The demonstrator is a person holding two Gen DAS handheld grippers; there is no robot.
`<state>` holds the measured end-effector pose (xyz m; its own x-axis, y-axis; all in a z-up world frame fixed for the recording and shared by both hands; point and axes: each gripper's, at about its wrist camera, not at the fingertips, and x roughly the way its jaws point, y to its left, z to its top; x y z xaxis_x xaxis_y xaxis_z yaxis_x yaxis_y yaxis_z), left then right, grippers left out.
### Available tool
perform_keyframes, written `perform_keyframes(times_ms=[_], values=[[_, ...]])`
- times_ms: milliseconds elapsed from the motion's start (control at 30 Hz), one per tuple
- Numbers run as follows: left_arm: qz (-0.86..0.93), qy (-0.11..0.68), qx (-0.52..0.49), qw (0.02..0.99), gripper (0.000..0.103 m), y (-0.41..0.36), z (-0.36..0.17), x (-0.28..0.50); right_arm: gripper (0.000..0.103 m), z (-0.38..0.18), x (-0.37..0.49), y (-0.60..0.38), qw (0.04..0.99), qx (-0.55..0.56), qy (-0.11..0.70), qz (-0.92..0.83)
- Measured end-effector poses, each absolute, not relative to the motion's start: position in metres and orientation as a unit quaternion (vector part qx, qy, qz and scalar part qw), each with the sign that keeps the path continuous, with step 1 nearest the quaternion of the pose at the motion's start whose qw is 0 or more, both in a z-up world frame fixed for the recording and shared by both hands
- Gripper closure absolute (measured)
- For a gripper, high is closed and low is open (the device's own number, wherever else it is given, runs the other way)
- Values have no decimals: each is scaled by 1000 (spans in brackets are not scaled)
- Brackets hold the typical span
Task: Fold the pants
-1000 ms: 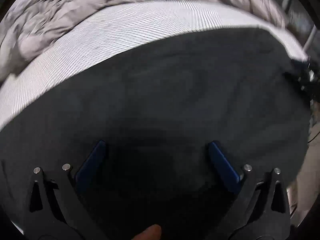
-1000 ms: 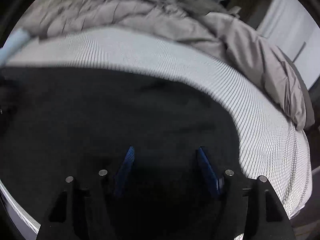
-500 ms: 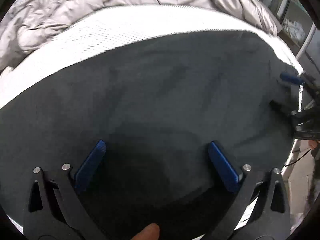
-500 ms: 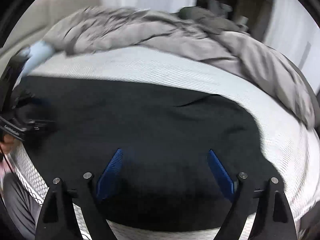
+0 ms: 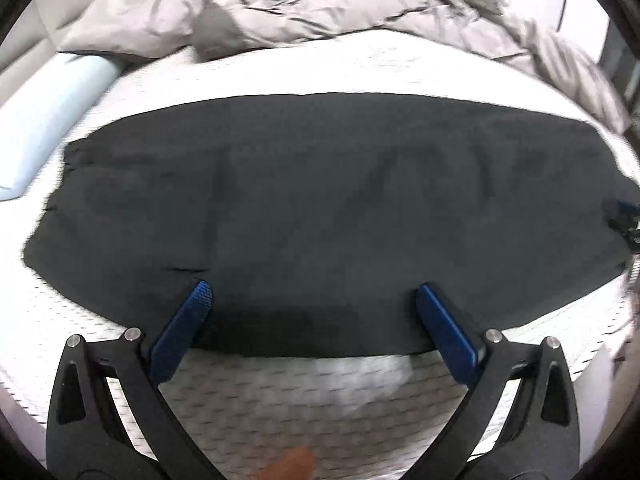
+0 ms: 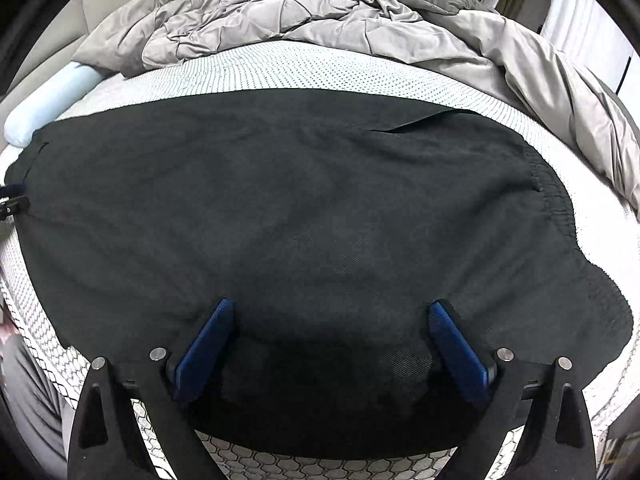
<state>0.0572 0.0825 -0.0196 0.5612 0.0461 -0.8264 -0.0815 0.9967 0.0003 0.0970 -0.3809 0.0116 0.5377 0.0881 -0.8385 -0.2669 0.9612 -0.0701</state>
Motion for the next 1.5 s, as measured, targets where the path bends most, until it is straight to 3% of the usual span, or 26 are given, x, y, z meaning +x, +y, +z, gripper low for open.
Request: perform_keyframes(times_ms=[67, 133, 300, 500, 633, 833, 1100, 1233, 1400, 1500], values=[[40, 468, -37, 882, 2, 95, -17, 54, 4, 11, 100, -383, 874, -94, 465, 104], [38, 465, -52, 883, 16, 97, -8, 53, 3, 12, 88, -378, 875, -94, 463, 104], [-43, 453, -66, 888, 34, 53, 17, 70, 2, 11, 85, -375, 876, -95, 461, 102], [-105, 453, -48, 884, 34, -12, 17, 109, 1, 31, 86, -366, 881, -67, 457, 99], [-103, 486, 18, 868, 34, -58, -8, 136, 1, 53, 93, -321, 891, -87, 425, 132], [-43, 481, 10, 876, 32, 9, -14, 105, 2, 23, 107, -298, 869, -165, 446, 138], [39, 479, 0, 877, 32, 73, 11, 69, 4, 27, 108, -438, 887, -67, 455, 49], [-24, 457, -37, 888, 31, 49, 26, 83, 4, 42, 109, -408, 888, -80, 447, 78], [-54, 513, -2, 857, 31, -1, -4, 143, 4, 39, 127, -329, 879, -143, 433, 137], [-58, 504, 17, 862, 30, 2, -11, 139, 4, 25, 139, -308, 864, -181, 444, 154]])
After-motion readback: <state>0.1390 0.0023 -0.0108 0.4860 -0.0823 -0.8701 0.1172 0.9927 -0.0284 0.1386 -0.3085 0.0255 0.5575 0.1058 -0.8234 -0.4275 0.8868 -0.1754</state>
